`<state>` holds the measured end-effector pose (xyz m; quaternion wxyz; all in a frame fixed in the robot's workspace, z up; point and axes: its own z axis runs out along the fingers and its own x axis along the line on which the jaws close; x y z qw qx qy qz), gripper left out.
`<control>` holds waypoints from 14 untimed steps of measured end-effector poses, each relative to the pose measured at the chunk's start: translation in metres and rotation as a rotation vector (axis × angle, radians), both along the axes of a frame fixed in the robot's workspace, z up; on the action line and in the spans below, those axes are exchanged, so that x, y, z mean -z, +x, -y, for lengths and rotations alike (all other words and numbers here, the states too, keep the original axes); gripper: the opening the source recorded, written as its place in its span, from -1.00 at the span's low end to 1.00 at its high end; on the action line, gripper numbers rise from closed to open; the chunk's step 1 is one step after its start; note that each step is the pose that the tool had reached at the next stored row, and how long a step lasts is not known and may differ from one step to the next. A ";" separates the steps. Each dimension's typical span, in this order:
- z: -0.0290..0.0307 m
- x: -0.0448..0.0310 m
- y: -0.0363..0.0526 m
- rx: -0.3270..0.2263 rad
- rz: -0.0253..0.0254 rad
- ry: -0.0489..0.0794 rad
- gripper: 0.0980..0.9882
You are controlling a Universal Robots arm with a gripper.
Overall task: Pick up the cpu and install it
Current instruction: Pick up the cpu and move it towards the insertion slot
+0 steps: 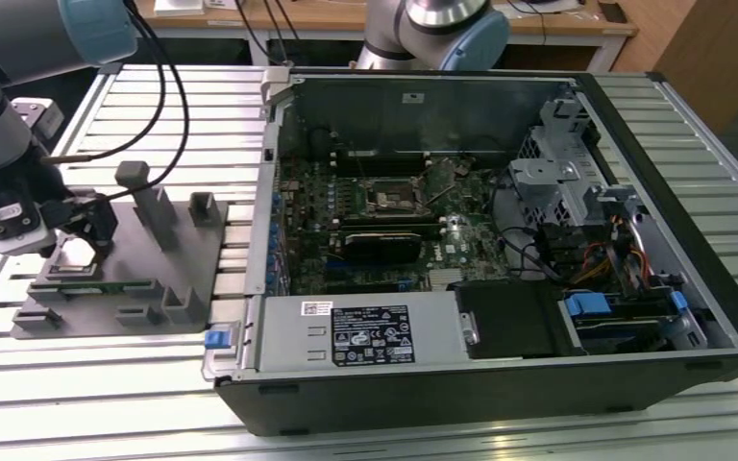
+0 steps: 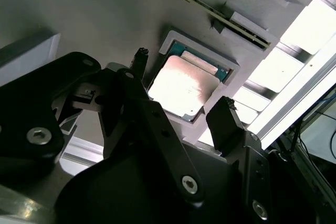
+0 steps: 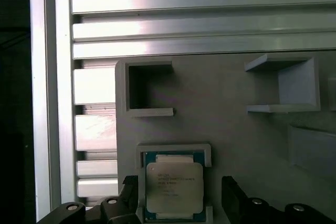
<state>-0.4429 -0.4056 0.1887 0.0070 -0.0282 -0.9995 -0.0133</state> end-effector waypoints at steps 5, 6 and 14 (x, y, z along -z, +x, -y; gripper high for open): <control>0.0000 0.0013 -0.0036 -0.002 0.0036 0.000 0.43; -0.0001 0.0015 -0.0042 -0.003 0.0043 0.000 0.43; -0.0005 0.0051 -0.0046 -0.023 0.0071 0.000 0.39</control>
